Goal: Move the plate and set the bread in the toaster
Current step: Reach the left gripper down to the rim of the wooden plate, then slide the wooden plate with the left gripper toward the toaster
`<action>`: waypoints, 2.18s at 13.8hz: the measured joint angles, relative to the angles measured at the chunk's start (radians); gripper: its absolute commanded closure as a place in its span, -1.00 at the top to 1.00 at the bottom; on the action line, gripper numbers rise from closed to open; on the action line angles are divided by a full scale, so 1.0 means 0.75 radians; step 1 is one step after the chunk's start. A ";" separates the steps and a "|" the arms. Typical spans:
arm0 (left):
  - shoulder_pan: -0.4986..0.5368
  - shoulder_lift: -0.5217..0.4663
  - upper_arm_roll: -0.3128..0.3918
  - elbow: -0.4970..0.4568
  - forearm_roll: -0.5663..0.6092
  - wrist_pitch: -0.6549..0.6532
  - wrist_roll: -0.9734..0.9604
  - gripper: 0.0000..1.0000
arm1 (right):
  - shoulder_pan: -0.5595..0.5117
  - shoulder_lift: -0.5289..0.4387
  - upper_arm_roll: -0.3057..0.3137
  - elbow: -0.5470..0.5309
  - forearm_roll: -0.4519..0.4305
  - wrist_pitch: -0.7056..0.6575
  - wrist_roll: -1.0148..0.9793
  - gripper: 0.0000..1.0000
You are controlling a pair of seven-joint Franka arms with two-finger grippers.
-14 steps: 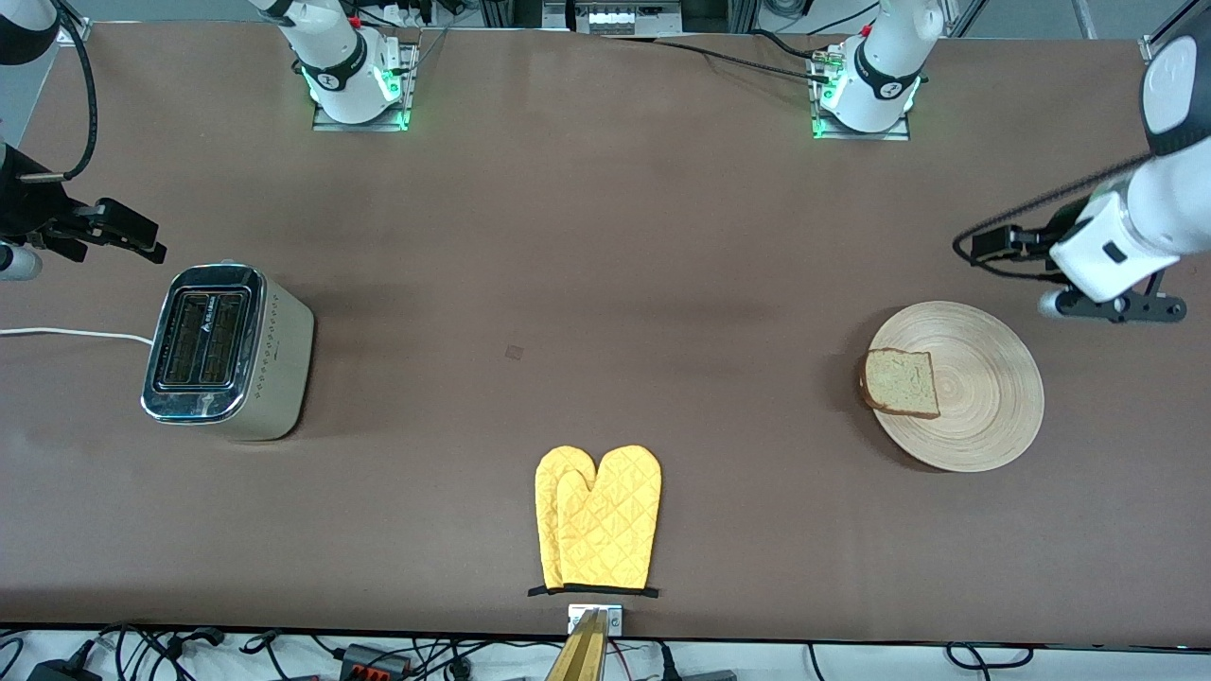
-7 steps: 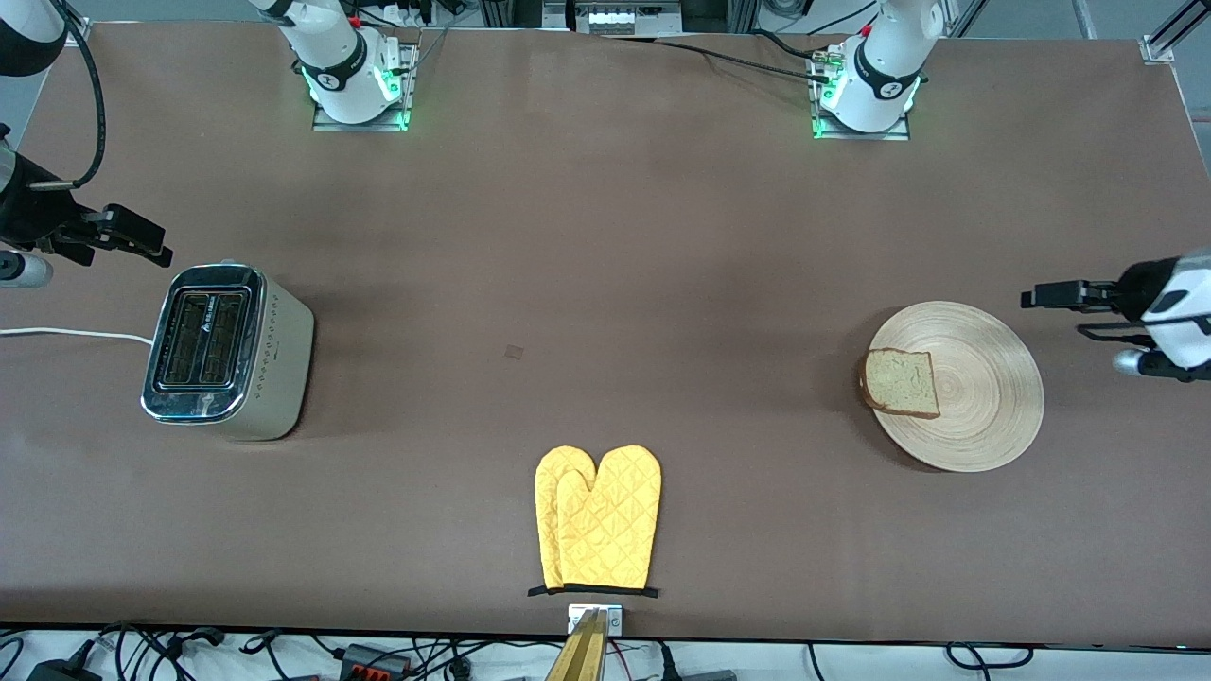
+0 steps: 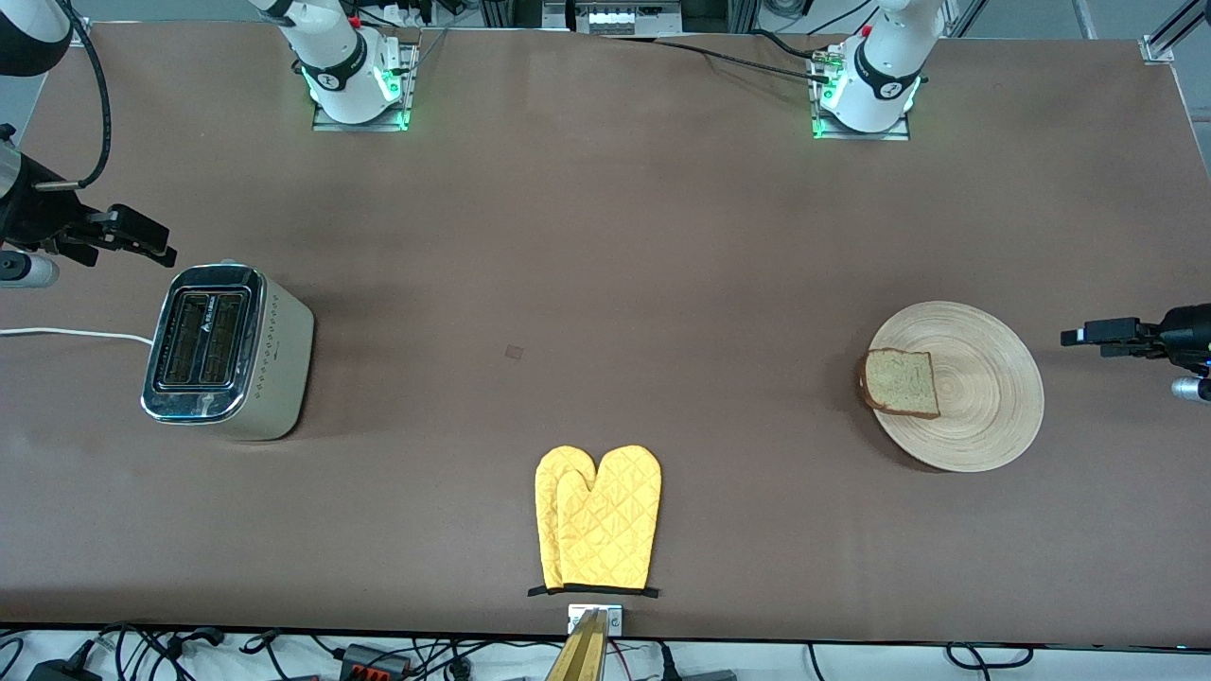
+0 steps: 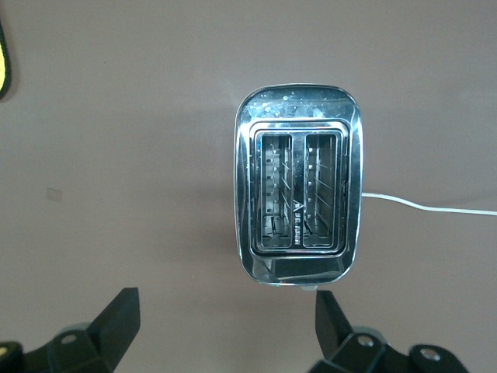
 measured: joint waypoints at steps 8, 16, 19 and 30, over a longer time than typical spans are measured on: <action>0.156 0.301 -0.002 0.097 -0.365 0.057 0.278 1.00 | 0.000 -0.001 0.000 0.000 0.000 0.001 0.000 1.00; 0.155 0.439 -0.006 0.140 -0.503 0.058 0.275 0.16 | 0.000 -0.008 -0.001 0.001 0.000 0.001 0.001 1.00; 0.155 0.442 -0.006 0.141 -0.508 0.057 0.270 -0.07 | 0.000 -0.012 -0.001 0.001 0.000 0.001 0.001 1.00; 0.173 0.493 -0.006 0.142 -0.588 0.013 0.262 -0.82 | 0.000 -0.016 -0.001 -0.038 0.000 0.015 0.003 1.00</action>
